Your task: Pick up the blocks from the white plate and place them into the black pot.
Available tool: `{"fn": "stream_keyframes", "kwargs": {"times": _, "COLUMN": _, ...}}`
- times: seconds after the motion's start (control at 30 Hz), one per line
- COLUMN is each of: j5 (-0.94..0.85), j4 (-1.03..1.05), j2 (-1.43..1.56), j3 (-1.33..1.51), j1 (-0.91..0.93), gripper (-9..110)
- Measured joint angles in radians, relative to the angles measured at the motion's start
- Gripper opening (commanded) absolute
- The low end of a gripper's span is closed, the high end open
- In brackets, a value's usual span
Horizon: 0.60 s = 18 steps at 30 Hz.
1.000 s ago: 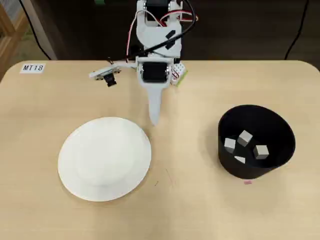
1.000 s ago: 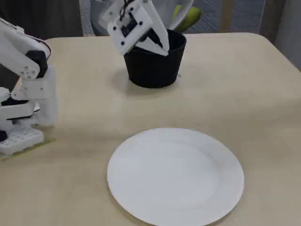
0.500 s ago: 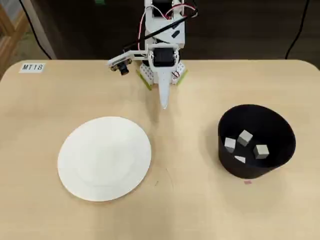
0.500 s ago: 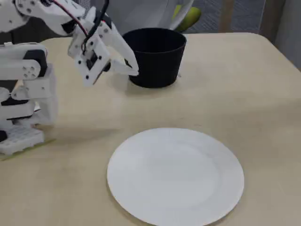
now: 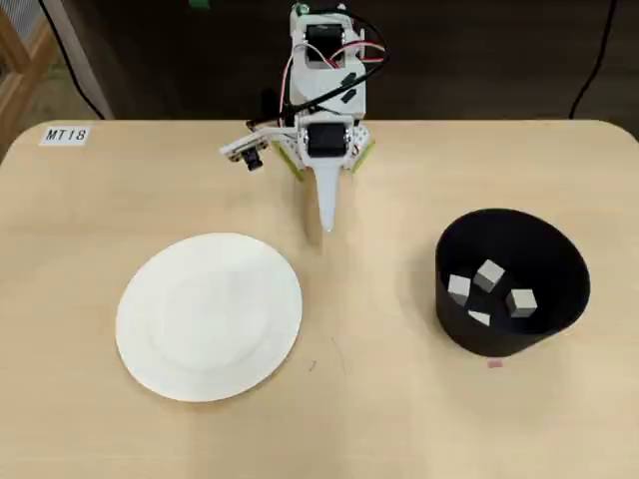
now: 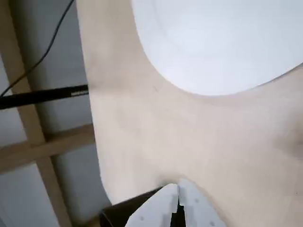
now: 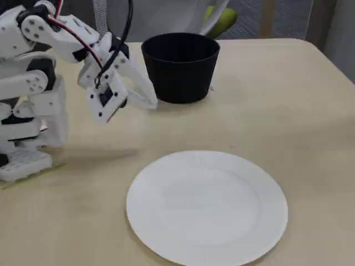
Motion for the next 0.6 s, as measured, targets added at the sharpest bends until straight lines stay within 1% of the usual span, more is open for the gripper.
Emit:
{"fn": "stream_keyframes", "kwargs": {"times": 0.37, "j5": 0.0, "j4": 0.018, "j2": 0.002, "j3": 0.101, "j1": 0.003, "gripper": -2}}
{"fn": "stream_keyframes", "kwargs": {"times": 0.6, "j5": -0.006, "j4": 0.021, "j2": 0.0, "j3": 0.104, "j1": 0.002, "gripper": -2}}
